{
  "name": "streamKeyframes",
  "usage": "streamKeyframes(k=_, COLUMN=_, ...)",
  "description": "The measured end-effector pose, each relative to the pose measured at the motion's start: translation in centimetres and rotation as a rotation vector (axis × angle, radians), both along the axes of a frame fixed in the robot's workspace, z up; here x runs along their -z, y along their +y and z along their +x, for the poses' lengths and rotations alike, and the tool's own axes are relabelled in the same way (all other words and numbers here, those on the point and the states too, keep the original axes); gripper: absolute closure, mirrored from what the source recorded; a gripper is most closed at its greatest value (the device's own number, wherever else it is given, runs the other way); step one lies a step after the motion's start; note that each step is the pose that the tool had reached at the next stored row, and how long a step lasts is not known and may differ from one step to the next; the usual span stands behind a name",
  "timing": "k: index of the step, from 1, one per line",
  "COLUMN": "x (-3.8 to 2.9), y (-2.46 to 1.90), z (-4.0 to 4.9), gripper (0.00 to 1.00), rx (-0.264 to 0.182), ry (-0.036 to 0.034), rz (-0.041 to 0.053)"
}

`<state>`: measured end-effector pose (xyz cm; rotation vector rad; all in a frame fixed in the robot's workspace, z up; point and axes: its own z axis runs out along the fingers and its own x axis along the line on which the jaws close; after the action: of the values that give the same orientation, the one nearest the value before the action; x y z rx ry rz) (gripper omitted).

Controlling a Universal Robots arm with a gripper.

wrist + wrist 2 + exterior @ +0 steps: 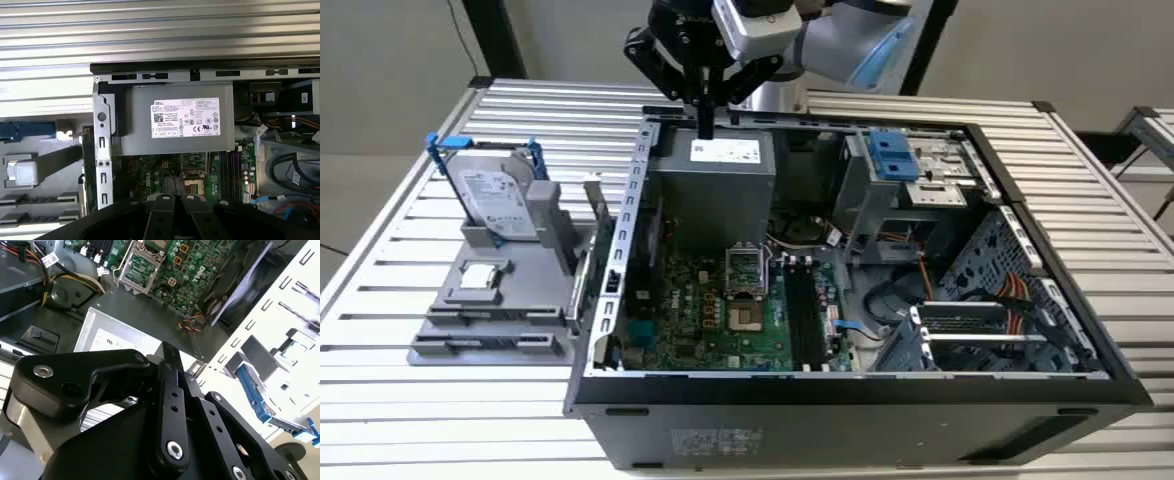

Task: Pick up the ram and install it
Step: 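Reach for the ram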

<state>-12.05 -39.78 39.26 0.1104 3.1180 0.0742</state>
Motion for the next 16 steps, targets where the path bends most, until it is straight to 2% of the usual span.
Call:
streamKeyframes(k=10, x=0.00, y=0.02, z=-0.04, gripper=1.00, rx=0.000, ry=0.0000, rz=0.0001)
streamKeyframes(k=16, x=0.00, y=0.01, z=-0.63, gripper=1.00, rx=0.000, ry=0.0000, rz=-0.0001)
